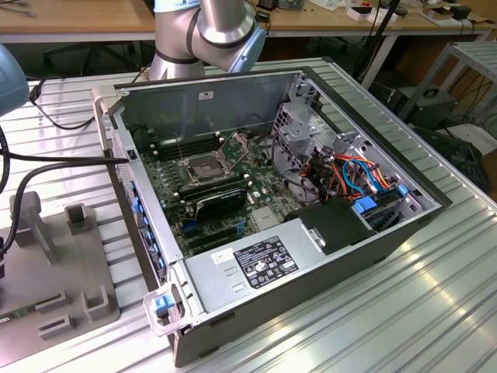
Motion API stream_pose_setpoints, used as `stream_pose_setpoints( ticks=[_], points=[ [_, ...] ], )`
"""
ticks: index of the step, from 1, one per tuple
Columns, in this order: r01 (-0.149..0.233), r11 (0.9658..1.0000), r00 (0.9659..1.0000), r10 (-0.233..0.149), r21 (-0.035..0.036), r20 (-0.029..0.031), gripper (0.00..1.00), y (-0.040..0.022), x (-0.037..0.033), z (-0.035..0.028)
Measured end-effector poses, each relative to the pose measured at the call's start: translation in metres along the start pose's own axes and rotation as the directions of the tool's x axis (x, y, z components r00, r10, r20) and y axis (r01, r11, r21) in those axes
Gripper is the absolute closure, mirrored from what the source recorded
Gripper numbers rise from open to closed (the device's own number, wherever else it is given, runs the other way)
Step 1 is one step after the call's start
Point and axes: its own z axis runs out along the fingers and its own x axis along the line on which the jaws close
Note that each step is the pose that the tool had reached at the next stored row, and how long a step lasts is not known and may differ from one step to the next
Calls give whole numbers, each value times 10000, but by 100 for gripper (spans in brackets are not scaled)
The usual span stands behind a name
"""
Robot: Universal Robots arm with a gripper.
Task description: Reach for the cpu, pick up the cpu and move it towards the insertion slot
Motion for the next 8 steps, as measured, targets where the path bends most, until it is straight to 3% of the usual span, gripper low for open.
stream_pose_setpoints(
  ticks=[8],
  points=[
    [-1, 10000, 10000, 1, 1, -2, 45, 0, -6, -1]
  ],
)
